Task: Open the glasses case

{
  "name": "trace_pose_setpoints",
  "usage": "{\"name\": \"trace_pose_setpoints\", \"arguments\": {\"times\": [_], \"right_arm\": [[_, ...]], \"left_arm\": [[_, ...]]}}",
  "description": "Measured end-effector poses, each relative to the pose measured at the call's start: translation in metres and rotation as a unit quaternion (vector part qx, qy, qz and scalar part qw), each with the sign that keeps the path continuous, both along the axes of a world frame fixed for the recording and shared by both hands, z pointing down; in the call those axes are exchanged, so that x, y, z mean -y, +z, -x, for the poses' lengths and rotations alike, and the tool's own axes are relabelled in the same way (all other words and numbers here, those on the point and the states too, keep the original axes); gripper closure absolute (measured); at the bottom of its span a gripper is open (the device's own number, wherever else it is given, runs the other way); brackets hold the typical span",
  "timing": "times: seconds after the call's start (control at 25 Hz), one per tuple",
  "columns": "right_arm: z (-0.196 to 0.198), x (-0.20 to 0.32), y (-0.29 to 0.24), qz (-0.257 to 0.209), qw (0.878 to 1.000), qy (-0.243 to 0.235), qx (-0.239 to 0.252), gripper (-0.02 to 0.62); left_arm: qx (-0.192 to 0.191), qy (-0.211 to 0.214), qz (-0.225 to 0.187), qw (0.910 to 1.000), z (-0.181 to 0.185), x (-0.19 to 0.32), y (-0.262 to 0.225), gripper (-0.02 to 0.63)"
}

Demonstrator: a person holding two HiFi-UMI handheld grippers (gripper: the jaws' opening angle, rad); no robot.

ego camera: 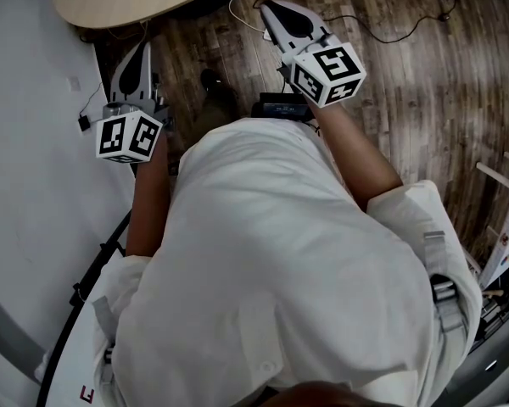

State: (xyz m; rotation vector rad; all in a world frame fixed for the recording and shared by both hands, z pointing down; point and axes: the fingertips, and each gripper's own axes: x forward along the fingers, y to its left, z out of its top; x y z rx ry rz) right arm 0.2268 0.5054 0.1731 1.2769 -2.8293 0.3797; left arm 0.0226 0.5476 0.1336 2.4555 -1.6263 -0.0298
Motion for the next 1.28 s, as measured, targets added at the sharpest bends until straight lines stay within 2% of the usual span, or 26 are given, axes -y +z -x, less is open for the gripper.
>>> {"name": "trace_pose_setpoints", "arguments": {"times": [0.12, 0.2, 0.28, 0.36, 0.44, 0.68, 0.84, 1.04, 1.16, 1.28], "right_arm": [[0.010, 0.031, 0.009, 0.005, 1.000, 0.006, -0.003, 0.569], [0.033, 0.069, 0.008, 0.007, 1.000, 0.009, -0.007, 0.569], [0.076, 0.126, 0.002, 0.012, 1.000, 0.009, -0.010, 0.569], [0.120, 0.184, -0.003, 0.020, 1.000, 0.010, -0.012, 0.569], [0.150, 0.223, -0.005, 0.023, 1.000, 0.009, -0.018, 0.569], [0.201, 0.290, -0.006, 0.017, 0.999, 0.020, -0.042, 0.569], [0.223, 0.330, -0.010, 0.012, 0.998, 0.031, -0.045, 0.569], [0.229, 0.343, 0.000, 0.012, 0.997, 0.022, -0.076, 0.569], [0.232, 0.363, 0.010, 0.005, 0.994, -0.003, -0.106, 0.569], [0.239, 0.401, 0.021, 0.000, 0.994, -0.029, -0.106, 0.569]], "left_arm": [[-0.008, 0.005, -0.001, 1.0000, 0.012, 0.032, 0.007, 0.594], [-0.012, 0.009, 0.000, 0.9999, 0.034, 0.072, 0.008, 0.594], [-0.025, 0.012, 0.004, 0.9996, 0.078, 0.132, 0.002, 0.594], [-0.060, 0.013, 0.007, 0.9981, 0.125, 0.192, -0.006, 0.594], [-0.085, 0.012, 0.002, 0.9963, 0.158, 0.234, -0.013, 0.594], [-0.084, 0.023, -0.011, 0.9961, 0.211, 0.309, -0.013, 0.594], [-0.083, 0.041, -0.001, 0.9957, 0.234, 0.350, -0.002, 0.594], [-0.084, 0.059, 0.030, 0.9943, 0.242, 0.394, 0.034, 0.594], [-0.058, 0.052, 0.023, 0.9967, 0.242, 0.425, 0.039, 0.594], [-0.030, 0.038, 0.008, 0.9988, 0.242, 0.463, 0.030, 0.594]]}}
